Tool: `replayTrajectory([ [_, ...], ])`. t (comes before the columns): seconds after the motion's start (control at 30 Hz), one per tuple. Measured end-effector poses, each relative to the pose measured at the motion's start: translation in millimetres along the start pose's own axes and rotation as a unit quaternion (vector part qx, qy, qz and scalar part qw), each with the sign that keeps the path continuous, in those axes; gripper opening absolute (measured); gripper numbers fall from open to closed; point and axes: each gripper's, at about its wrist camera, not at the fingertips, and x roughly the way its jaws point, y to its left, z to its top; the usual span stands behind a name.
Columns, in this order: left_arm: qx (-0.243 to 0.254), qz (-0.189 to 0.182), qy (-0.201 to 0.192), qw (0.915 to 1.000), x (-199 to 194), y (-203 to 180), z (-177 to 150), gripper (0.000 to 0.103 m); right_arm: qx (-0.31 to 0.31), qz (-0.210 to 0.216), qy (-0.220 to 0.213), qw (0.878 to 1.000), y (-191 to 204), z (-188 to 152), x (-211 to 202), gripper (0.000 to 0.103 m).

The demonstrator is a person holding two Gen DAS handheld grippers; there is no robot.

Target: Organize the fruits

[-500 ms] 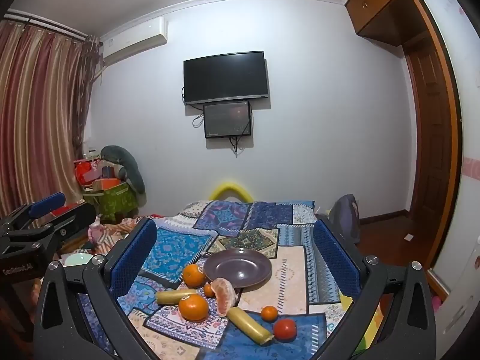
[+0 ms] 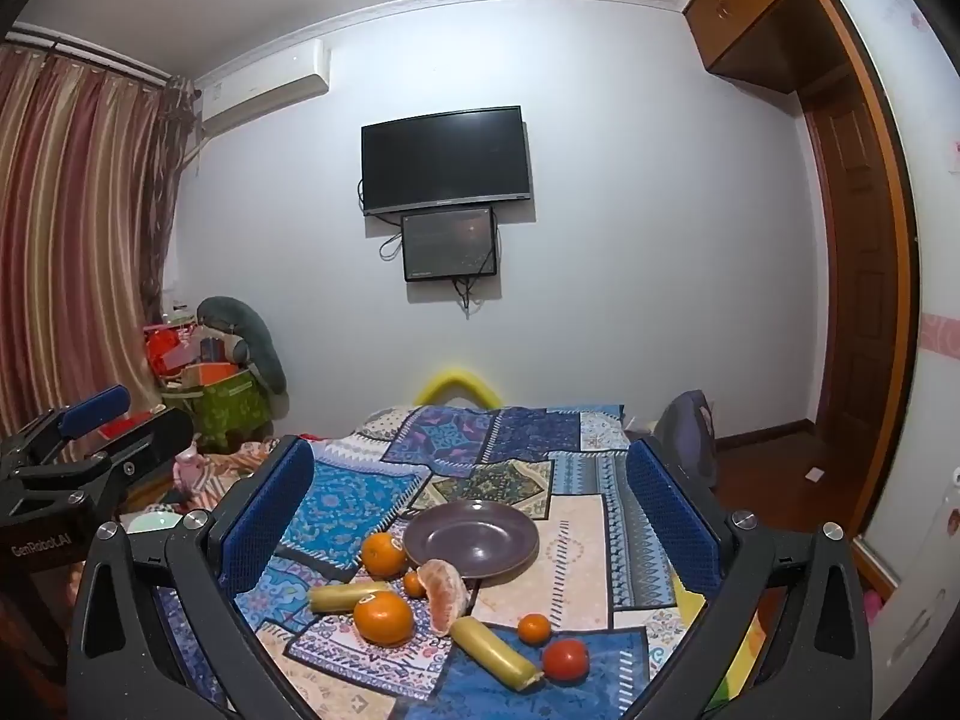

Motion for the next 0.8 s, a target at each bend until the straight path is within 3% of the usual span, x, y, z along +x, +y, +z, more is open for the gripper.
replayTrajectory([
  [0.8, 0.001, -0.006, 0.004, 1.0000, 2.6, -3.7, -6.5, 0.103, -0.001, -0.001, -0.009, 1.000, 1.6, 2.7, -7.9, 0.103],
])
